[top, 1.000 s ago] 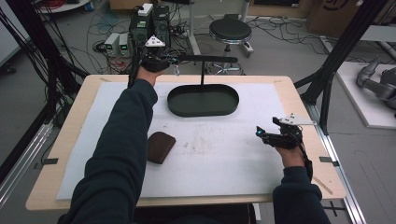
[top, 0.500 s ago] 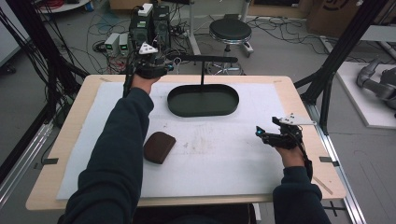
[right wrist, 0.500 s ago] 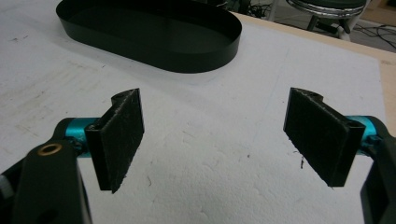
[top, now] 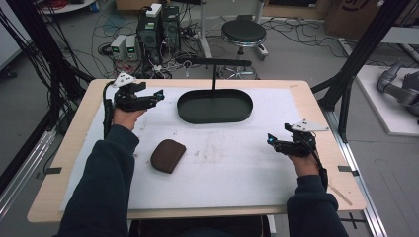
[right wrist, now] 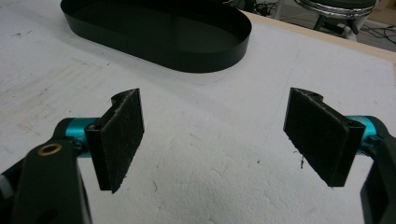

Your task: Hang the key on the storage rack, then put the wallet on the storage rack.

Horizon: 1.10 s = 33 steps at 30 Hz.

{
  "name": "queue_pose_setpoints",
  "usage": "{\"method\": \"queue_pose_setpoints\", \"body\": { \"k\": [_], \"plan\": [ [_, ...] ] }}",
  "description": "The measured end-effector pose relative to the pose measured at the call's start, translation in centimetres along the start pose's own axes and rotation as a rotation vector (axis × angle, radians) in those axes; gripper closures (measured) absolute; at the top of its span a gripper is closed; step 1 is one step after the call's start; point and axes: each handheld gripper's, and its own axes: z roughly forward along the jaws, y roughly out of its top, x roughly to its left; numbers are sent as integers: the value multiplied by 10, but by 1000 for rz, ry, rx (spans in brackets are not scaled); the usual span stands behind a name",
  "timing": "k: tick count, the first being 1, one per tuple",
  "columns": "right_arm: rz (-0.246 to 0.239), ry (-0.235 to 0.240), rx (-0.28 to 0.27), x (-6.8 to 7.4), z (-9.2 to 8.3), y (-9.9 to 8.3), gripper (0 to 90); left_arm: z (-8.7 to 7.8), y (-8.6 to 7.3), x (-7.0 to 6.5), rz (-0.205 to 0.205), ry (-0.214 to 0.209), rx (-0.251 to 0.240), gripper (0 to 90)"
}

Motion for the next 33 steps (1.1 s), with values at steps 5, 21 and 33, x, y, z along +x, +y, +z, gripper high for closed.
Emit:
{"method": "queue_pose_setpoints", "body": {
  "k": [5, 21, 33],
  "plan": [
    [3, 0, -5, 1, -1, 0, 205, -18, -7, -6, 0, -10, -7, 206],
    [-8, 0, -2, 5, 0, 1, 206, -57, -64, -17, -39, -57, 81, 206],
    [-28, 13, -6, 13, 0, 3, 205, -75, -117, -36, -97, -110, 220, 206]
  ]
}}
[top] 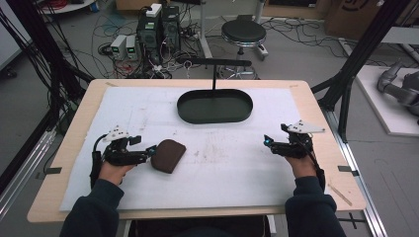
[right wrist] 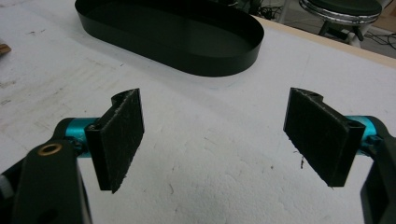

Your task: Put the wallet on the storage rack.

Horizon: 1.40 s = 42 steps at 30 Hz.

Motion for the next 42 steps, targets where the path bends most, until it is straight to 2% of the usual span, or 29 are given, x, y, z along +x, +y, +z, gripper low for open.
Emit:
{"method": "queue_pose_setpoints", "body": {
  "k": [4, 8, 11, 17, 20, 26, 27, 30, 32, 34, 39, 42],
  "plan": [
    [-6, 4, -3, 2, 0, 1, 205, 8, -11, -5, -27, -14, 38, 206],
    [-11, 8, -4, 4, 1, 2, 206, 15, -13, -9, -26, -19, 69, 206],
    [-9, 8, -5, 5, 1, 3, 206, 21, -15, -10, -35, -13, 92, 206],
    [-7, 9, -5, 4, 1, 2, 206, 27, -17, -7, -77, -45, 122, 184],
    [-9, 9, -1, 4, 1, 2, 206, 27, -17, -8, -71, -45, 123, 184],
    [-11, 10, -1, 5, 1, 2, 206, 29, -14, -16, -11, -43, 133, 184],
    [-14, 11, -4, 5, 2, 2, 207, 30, -14, -17, -17, -44, 138, 186],
    [-14, 14, 0, 5, 3, 3, 207, 30, -14, -13, -53, -86, 152, 217],
    [-15, 18, 0, 6, 3, 3, 207, 29, -14, -12, -61, -133, 148, 308],
    [-18, 21, 0, 6, 3, 3, 207, 29, -14, -12, -49, -141, 145, 376],
    [-24, 29, 7, 8, 5, 3, 207, 34, -13, -15, -25, -159, 123, 407],
    [-20, 37, 13, 10, 7, 4, 207, 41, -9, -19, -12, -164, 133, 408]
  ]
}}
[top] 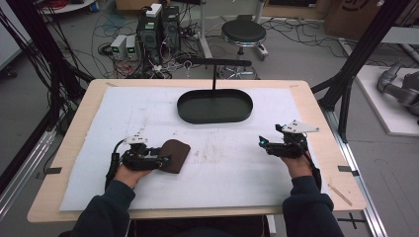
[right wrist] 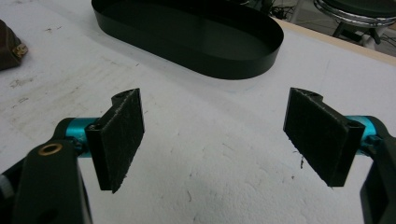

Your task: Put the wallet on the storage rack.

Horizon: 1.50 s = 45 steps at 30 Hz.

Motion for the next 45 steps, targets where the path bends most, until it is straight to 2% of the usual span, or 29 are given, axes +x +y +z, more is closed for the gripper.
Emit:
{"method": "queue_pose_setpoints", "body": {
  "k": [4, 8, 14, 24, 34, 37, 38, 43, 45],
  "plan": [
    [-7, 6, 0, 1, 2, 0, 207, 17, 11, -9, 7, 8, 11, 414],
    [-4, 2, -3, -1, 1, 0, 207, 33, 18, -20, -6, 24, 2, 419],
    [-3, 2, -4, -1, 0, 0, 207, 53, 27, -34, 20, 17, 2, 422],
    [1, -5, -6, -3, -1, -1, 207, 86, 43, -59, 74, -22, 8, 425],
    [3, -10, -7, -4, -2, -1, 207, 117, 51, -85, 84, -78, 20, 428],
    [5, -8, -7, -4, -3, -2, 207, 116, 52, -85, 102, -75, 12, 420],
    [5, -10, -7, -4, -3, -2, 207, 114, 53, -84, 116, -59, 13, 416],
    [21, -10, -10, -3, -5, -2, 207, 86, 59, -67, 147, -15, -84, 403],
    [37, 1, -8, 0, -4, -1, 206, 73, 58, -57, 152, 4, -99, 384]
  ]
}}
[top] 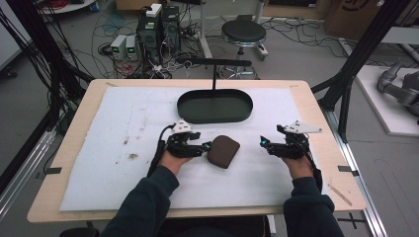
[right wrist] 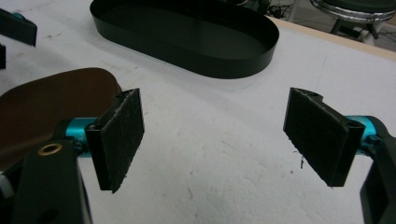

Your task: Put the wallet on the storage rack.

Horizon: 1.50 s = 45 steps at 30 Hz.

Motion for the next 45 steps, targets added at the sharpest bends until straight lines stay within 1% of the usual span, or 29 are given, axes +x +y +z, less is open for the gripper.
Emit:
{"method": "queue_pose_setpoints", "body": {
  "k": [3, 5, 7, 9, 10, 11, 13, 15, 16, 17, 19, 20, 22, 23, 25, 27, 28, 29, 31, 32, 35, 37, 39, 40, 41, 42, 43, 44, 45],
  "plan": [
    [17, 35, 9, 8, 4, 2, 206, -20, -4, 15, -9, 33, -29, 384],
    [13, 55, 16, 14, 8, 3, 207, -33, -7, 24, -13, 53, -39, 392],
    [32, 93, 24, 20, 12, 4, 207, -44, -11, 32, -6, 72, -44, 408],
    [58, 130, 27, 25, 18, 3, 207, -52, -15, 37, 13, 95, -39, 409],
    [67, 138, 26, 27, 21, 2, 207, -56, -17, 40, 15, 110, -38, 411],
    [85, 149, 27, 29, 24, 0, 207, -61, -19, 44, 18, 124, -38, 411],
    [115, 159, 52, 34, 31, -3, 206, -69, -23, 49, 14, 143, -42, 411],
    [146, 175, 45, 37, 34, -5, 206, -75, -26, 53, 13, 157, -44, 411],
    [162, 177, 51, 39, 35, -5, 206, -78, -27, 56, 12, 166, -44, 411],
    [169, 176, 59, 41, 37, -6, 206, -82, -29, 58, 8, 175, -44, 412],
    [187, 177, 91, 48, 42, -7, 207, -88, -33, 62, 3, 186, -48, 413],
    [198, 174, 105, 51, 44, -8, 206, -90, -34, 63, -8, 192, -48, 414],
    [232, 190, 127, 58, 49, -10, 206, -94, -35, 66, -21, 202, -57, 414],
    [248, 199, 137, 62, 51, -11, 206, -95, -36, 67, -20, 202, -59, 415],
    [266, 224, 152, 69, 57, -12, 206, -97, -36, 67, -23, 205, -63, 417],
    [275, 230, 170, 76, 61, -13, 205, -97, -37, 67, -21, 206, -61, 417],
    [264, 213, 183, 81, 65, -14, 175, -97, -38, 67, -21, 206, -60, 418],
    [251, 195, 183, 84, 67, -15, 172, -98, -38, 68, -19, 205, -58, 419],
    [245, 189, 172, 86, 70, -14, 173, -98, -39, 68, -23, 205, -58, 420],
    [233, 188, 170, 85, 72, -14, 173, -98, -39, 68, -25, 206, -59, 420],
    [168, 195, 172, 82, 76, -11, 173, -100, -39, 69, -24, 205, -60, 421],
    [116, 215, 175, 78, 78, -8, 174, -101, -40, 69, -25, 204, -59, 422],
    [43, 242, 180, 74, 80, -4, 187, -102, -41, 69, -26, 206, -60, 423],
    [-2, 261, 187, 71, 80, -1, 216, -102, -41, 69, -29, 203, -59, 423],
    [-49, 278, 186, 68, 80, 2, 267, -103, -41, 69, -31, 203, -59, 425],
    [-76, 284, 191, 65, 79, 4, 279, -103, -42, 69, -32, 203, -61, 427],
    [-82, 275, 196, 61, 79, 6, 280, -103, -42, 69, -32, 203, -59, 427],
    [-70, 274, 198, 57, 79, 6, 280, -103, -43, 69, -34, 203, -60, 428],
    [-34, 273, 203, 53, 79, 6, 279, -103, -43, 70, -33, 203, -58, 429]
  ]
}}
